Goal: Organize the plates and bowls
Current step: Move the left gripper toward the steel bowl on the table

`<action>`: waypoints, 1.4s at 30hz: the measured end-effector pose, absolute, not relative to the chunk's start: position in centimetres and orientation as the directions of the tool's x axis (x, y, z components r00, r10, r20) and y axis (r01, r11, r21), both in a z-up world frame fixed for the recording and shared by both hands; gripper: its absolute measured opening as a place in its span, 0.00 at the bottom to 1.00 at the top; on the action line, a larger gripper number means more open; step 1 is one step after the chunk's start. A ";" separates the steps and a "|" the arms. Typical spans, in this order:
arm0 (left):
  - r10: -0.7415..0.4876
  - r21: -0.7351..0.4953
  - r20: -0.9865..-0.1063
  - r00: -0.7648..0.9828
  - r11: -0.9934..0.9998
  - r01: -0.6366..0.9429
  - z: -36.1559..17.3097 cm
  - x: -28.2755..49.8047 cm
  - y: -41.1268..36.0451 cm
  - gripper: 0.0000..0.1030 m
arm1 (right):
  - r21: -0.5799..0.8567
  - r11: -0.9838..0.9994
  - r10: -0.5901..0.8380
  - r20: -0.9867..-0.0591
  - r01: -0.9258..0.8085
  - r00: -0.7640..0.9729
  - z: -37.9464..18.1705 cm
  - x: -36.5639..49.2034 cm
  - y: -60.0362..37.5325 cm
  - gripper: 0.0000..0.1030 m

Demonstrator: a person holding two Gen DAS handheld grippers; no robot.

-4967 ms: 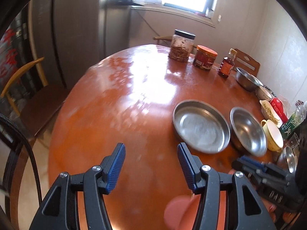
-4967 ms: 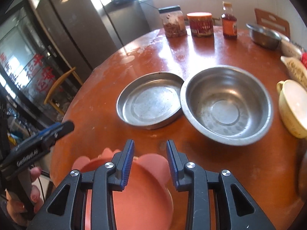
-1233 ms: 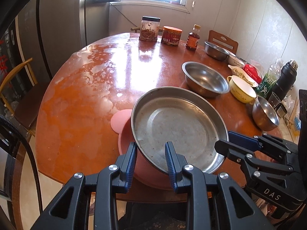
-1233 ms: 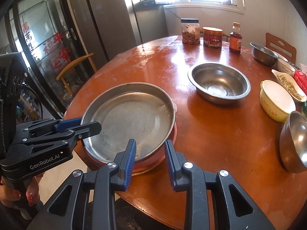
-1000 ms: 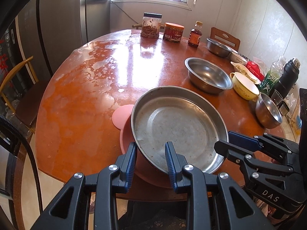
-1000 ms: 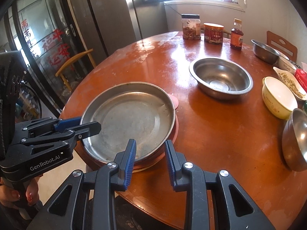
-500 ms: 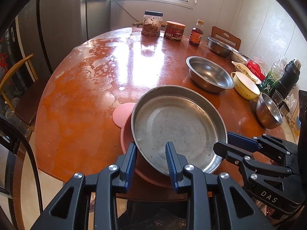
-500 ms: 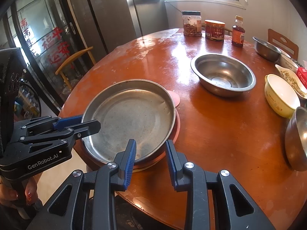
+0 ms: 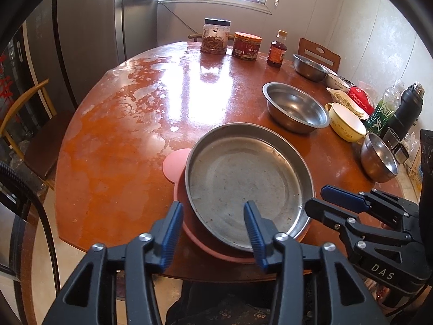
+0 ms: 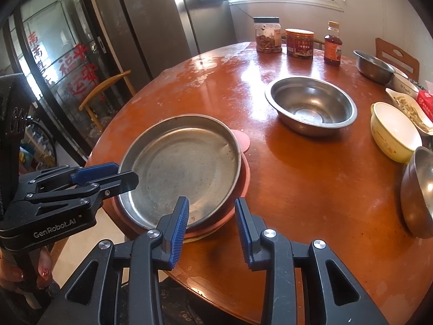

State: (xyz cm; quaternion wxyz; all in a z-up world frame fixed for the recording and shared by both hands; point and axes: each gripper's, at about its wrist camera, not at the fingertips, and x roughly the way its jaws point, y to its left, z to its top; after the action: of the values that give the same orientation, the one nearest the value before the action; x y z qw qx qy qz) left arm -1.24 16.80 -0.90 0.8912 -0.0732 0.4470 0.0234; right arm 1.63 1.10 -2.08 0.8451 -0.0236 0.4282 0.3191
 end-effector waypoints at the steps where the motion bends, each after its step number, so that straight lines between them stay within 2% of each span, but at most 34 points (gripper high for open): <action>1: -0.023 -0.109 -0.799 0.601 0.988 -0.109 -0.8 -1.3 16.9 0.46 | 0.235 0.796 0.520 -0.738 -0.558 0.430 -2.0 1.7 1.0 0.35; 6: -0.010 -0.113 -0.785 0.620 0.985 -0.127 0.2 -1.6 17.4 0.46 | 0.249 0.803 0.524 -0.728 -0.541 0.442 -1.7 1.9 0.1 0.36; 9: 0.008 -0.105 -0.767 0.642 0.985 -0.138 1.5 -1.2 17.6 0.48 | 0.261 0.812 0.524 -0.720 -0.522 0.455 -1.6 2.2 -0.7 0.42; 12: 0.003 -0.106 -0.755 0.656 0.986 -0.127 2.6 -0.3 17.3 0.51 | 0.277 0.824 0.524 -0.705 -0.494 0.478 -1.2 2.7 -1.9 0.43; 25: -0.071 -0.130 -0.731 0.678 0.991 -0.036 5.7 7.9 12.2 0.52 | 0.304 0.875 0.477 -0.670 -0.377 0.569 1.0 6.5 -7.6 0.43; 33: -0.092 -0.138 -0.768 0.633 0.990 -0.025 4.7 15.1 10.8 0.52 | 0.315 0.903 0.429 -0.681 -0.292 0.593 0.8 11.0 -9.1 0.43; 42: -0.140 -0.189 -0.834 0.533 0.981 -0.037 0.9 21.2 10.7 0.52 | 0.338 0.912 0.409 -0.706 -0.232 0.578 -0.7 15.4 -9.1 0.43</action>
State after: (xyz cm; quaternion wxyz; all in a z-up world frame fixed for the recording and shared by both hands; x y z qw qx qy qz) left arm 21.18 10.66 0.87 0.8706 -0.0921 0.4823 -0.0295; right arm 15.38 -9.05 -0.73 0.8820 0.1048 0.4219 0.1817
